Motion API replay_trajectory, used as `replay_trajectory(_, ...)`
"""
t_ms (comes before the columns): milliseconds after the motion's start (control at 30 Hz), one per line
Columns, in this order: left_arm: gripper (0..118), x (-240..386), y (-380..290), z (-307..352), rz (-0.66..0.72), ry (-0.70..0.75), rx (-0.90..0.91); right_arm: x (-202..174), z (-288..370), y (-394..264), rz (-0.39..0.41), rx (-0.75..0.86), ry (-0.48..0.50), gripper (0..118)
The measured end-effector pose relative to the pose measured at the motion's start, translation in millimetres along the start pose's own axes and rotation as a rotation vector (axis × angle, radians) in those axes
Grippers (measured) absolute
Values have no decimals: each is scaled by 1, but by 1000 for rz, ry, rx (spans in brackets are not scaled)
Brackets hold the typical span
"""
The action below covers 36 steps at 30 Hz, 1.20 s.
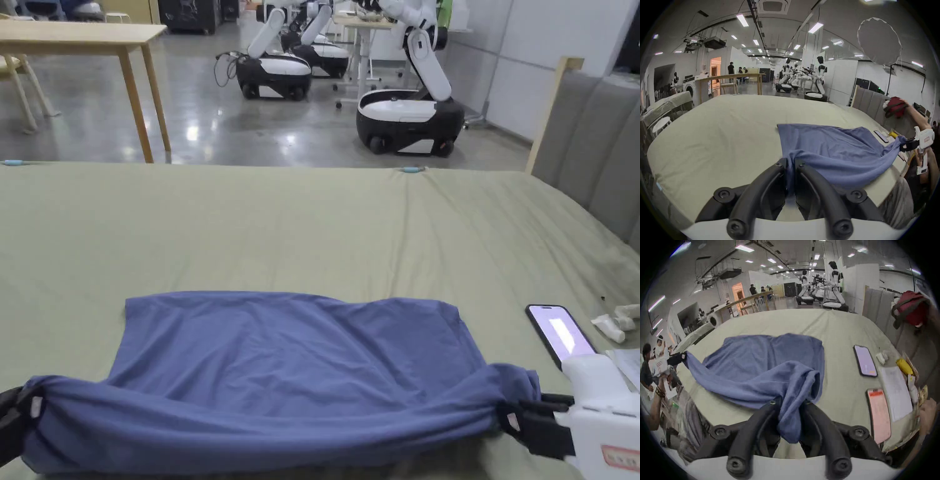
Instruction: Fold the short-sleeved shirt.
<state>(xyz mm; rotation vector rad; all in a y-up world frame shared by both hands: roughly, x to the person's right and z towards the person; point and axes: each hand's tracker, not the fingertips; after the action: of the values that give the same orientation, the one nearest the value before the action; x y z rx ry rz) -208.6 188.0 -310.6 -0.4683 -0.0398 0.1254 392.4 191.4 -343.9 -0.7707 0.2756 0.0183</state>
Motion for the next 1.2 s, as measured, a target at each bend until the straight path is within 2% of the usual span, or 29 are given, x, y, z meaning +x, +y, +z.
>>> replay_trajectory(133,8,-6,6,-60,17,21,-80,14,-56,26,-48,-31,-33,19)
replay_trajectory(300,8,0,-20,-117,-83,63,-285,17,-122,19,-24,-196,-88,19)
replay_trajectory(367,8,-5,-36,-135,-114,69,-359,15,-133,13,-28,-200,-83,19)
replay_trajectory(533,10,-1,-28,-139,-141,71,-350,25,-126,14,-92,-185,-50,21)
replay_trajectory(567,28,-2,-26,-139,-139,75,-354,28,-125,15,-102,-179,-36,28)
replay_trajectory(600,60,-2,-24,-137,-138,80,-355,31,-120,16,-117,-162,-20,43)
replay_trajectory(633,98,-4,-21,-131,-127,93,-344,33,-111,16,-144,-140,-12,67)
replay_trajectory(667,118,-8,-19,-125,-109,77,-328,35,-101,17,-162,-123,-24,100)
replay_trajectory(700,117,-13,-16,-114,-80,29,-301,36,-84,16,-183,-80,-28,113)
replay_trajectory(733,117,-9,-9,-93,-60,-45,-170,36,-65,13,-197,-21,1,117)
replay_trajectory(800,117,-13,-8,-61,-13,-8,-195,33,-21,6,-214,98,63,117)
replay_trajectory(867,114,-5,-10,-14,3,-1,-160,23,25,-5,-241,141,52,112)
replay_trajectory(900,108,-3,-15,3,9,5,-136,17,44,-13,-243,154,54,103)
replay_trajectory(933,95,-1,-22,24,19,15,-101,9,67,-23,-246,187,72,84)
replay_trajectory(967,89,1,-29,43,22,19,-75,2,85,-36,-244,224,91,84)
replay_trajectory(1000,82,4,-36,57,27,22,-59,-5,98,-45,-248,247,97,76)
replay_trajectory(1033,66,6,-45,71,32,20,-49,-12,111,-57,-248,247,89,57)
replay_trajectory(1067,28,7,-55,80,43,34,-53,-19,116,-66,-250,238,79,16)
replay_trajectory(1100,10,8,-62,87,63,70,-49,-25,121,-73,-249,236,63,4)
replay_trajectory(1200,6,7,-73,91,93,71,-70,-39,128,-84,-235,203,51,1)
